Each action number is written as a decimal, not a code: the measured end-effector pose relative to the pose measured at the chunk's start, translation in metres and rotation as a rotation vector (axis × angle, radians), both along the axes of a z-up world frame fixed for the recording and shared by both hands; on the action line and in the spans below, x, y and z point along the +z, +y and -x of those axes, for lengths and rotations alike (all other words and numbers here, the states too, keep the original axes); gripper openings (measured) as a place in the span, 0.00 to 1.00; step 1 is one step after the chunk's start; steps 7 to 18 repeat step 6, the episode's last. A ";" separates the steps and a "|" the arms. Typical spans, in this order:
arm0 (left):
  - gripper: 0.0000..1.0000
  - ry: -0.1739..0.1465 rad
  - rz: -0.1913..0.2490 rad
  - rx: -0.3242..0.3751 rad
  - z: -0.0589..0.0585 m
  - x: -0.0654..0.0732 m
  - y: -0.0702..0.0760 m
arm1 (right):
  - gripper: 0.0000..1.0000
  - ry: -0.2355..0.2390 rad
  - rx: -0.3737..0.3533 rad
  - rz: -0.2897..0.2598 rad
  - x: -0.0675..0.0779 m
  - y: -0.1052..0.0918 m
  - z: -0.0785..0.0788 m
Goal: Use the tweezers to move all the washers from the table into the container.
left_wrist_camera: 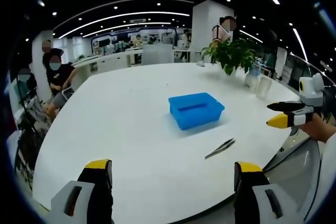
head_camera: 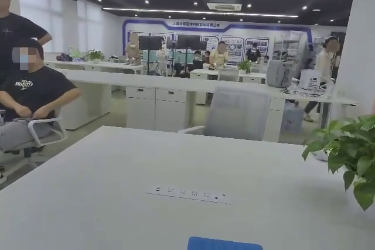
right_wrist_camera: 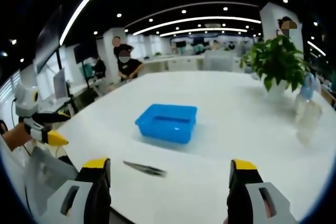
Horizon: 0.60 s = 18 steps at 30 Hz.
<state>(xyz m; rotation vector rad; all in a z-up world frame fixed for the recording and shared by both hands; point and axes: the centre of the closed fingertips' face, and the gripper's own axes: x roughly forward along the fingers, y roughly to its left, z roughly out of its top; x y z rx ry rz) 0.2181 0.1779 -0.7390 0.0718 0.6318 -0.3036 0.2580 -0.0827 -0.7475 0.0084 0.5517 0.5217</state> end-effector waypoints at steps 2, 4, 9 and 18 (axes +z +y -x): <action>0.99 0.000 -0.001 -0.001 0.000 0.000 0.000 | 0.92 0.001 0.003 0.001 0.000 0.001 0.001; 0.99 0.000 -0.005 -0.002 0.001 0.000 0.000 | 0.92 -0.002 0.003 0.004 0.000 0.001 0.001; 0.99 0.001 -0.008 -0.003 0.001 0.000 0.000 | 0.92 0.003 0.004 0.003 0.000 0.001 0.001; 0.99 0.001 -0.008 -0.003 0.001 0.000 0.000 | 0.92 0.003 0.004 0.003 0.000 0.001 0.001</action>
